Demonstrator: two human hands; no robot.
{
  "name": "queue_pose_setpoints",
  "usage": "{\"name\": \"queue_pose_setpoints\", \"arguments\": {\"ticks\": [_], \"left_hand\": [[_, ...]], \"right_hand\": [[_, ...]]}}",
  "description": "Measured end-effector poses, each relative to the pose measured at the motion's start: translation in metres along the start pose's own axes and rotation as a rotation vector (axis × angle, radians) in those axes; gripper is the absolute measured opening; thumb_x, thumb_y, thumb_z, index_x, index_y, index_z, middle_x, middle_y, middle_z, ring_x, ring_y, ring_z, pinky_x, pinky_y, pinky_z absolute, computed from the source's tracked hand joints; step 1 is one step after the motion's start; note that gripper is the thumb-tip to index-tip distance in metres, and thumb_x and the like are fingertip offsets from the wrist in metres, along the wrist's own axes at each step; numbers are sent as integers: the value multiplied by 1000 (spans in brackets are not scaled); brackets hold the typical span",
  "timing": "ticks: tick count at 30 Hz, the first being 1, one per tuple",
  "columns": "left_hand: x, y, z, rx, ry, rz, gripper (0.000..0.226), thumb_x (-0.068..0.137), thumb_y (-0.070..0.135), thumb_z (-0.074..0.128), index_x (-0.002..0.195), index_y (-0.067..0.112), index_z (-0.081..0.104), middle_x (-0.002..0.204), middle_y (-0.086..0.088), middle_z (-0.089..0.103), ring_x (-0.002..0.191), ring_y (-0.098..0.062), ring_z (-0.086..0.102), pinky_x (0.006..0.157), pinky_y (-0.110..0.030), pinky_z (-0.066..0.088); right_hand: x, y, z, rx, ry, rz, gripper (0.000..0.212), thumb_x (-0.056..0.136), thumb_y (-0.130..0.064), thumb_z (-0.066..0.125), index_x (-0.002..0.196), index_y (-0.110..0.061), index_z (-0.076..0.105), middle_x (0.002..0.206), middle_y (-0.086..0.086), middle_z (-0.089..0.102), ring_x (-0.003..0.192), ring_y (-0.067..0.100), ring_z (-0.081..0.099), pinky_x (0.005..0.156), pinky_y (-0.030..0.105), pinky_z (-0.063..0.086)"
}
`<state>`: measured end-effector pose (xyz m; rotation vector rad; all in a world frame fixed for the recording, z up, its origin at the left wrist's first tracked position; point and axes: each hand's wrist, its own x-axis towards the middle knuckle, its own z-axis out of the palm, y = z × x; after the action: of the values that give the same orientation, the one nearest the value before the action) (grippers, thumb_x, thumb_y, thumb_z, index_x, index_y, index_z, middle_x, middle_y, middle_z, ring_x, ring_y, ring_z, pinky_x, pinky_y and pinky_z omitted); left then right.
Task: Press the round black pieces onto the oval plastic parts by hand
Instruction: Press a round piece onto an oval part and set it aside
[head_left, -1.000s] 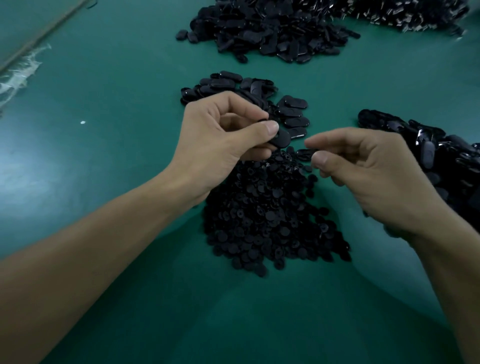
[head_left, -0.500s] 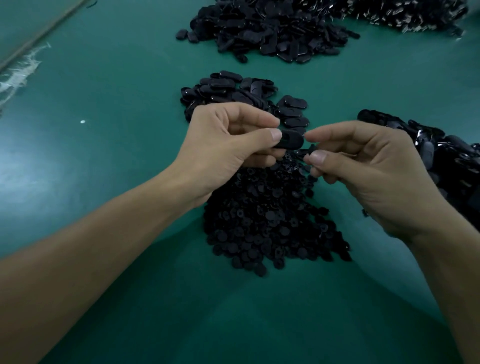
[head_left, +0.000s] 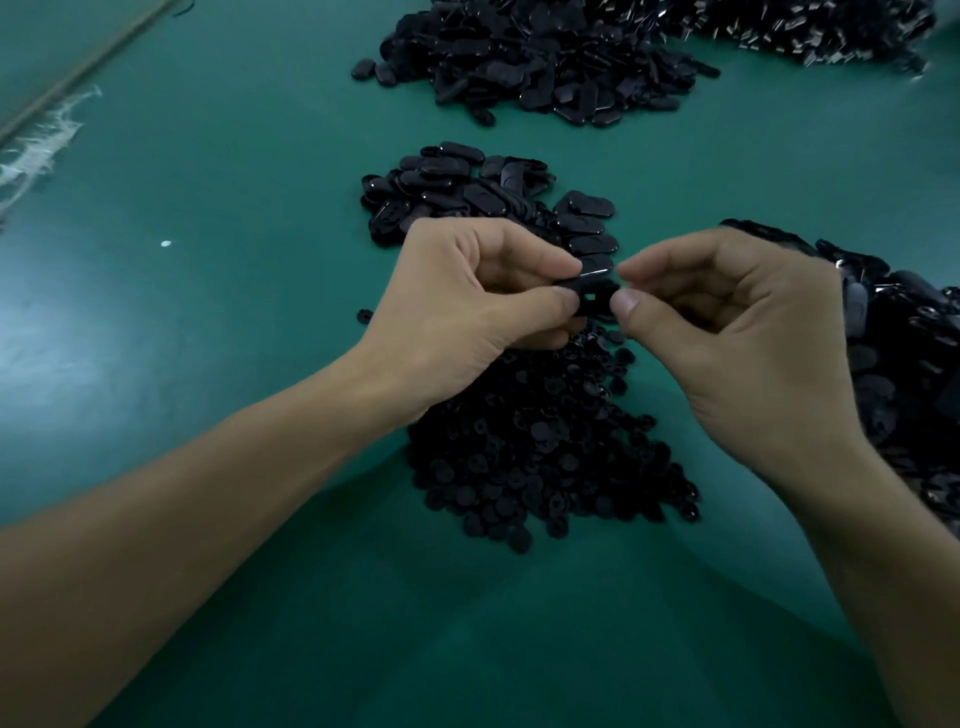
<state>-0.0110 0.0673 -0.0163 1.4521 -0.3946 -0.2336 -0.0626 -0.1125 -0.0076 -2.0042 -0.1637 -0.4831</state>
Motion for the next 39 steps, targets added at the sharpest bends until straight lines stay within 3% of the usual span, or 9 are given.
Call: {"name": "queue_pose_setpoints", "arguments": {"ticks": [5,7,12,16,20,26,31,35,39], "left_hand": [[0,-2,0,71,-9,40,19,80,-8,77,86,9,74,77,-13,76,74,-28,75,71,-34,63],[0,-3,0,99,-7,56,19,79,-8,78,86,10,74,77,-11,76,72,-25,74,74,-38,64],[0,-6,0,192,-9,122,21,77,-1,80,85,17,75,80,-7,77,76,-26,75,78,-44,63],[-1,-8,1,263,10,184,18,74,8,80,85,21,75,80,2,77,75,-16,75,75,-34,63],[-1,-10,1,324,15,247,23,77,4,80,87,24,75,81,8,77,74,-9,75,71,-22,58],[-3,-13,3,432,14,334,26,82,-2,76,96,19,74,88,12,75,77,1,72,72,-15,55],[-5,-12,1,546,63,438,17,83,1,75,99,9,77,89,4,76,79,-2,73,73,-25,61],[-5,-10,2,676,89,538,16,84,4,75,99,9,77,89,9,74,80,1,70,73,-25,59],[-4,-11,0,796,81,623,13,83,4,77,96,6,76,88,6,74,81,0,64,75,-15,53]], "right_hand": [[-4,-3,6,-92,35,6,29,83,-21,76,81,-37,53,83,-5,72,76,14,71,69,42,60],[-5,-6,7,-104,40,11,30,82,-23,75,79,-37,49,84,-6,73,75,14,71,68,46,59],[-5,-9,8,-136,30,10,33,82,-21,74,77,-38,46,83,-7,72,73,14,70,64,45,57],[-5,-9,8,-147,14,14,36,82,-17,73,76,-37,44,81,-6,71,70,16,68,62,40,57],[-6,-9,7,-197,-6,-4,36,84,-15,73,74,-34,45,76,-2,68,68,20,67,61,40,54],[-8,-7,10,-213,-23,8,37,85,-11,73,74,-29,43,74,-3,68,68,20,67,60,41,52],[-9,-7,13,-177,26,55,39,82,-16,77,72,-26,41,80,-16,73,70,20,70,60,46,55],[-9,-4,14,-140,34,88,35,83,-15,78,70,-27,47,78,-7,74,76,12,73,66,44,60],[-9,-2,14,-94,-20,113,21,83,-20,71,75,-30,54,78,-4,74,73,24,72,67,51,60]]}}
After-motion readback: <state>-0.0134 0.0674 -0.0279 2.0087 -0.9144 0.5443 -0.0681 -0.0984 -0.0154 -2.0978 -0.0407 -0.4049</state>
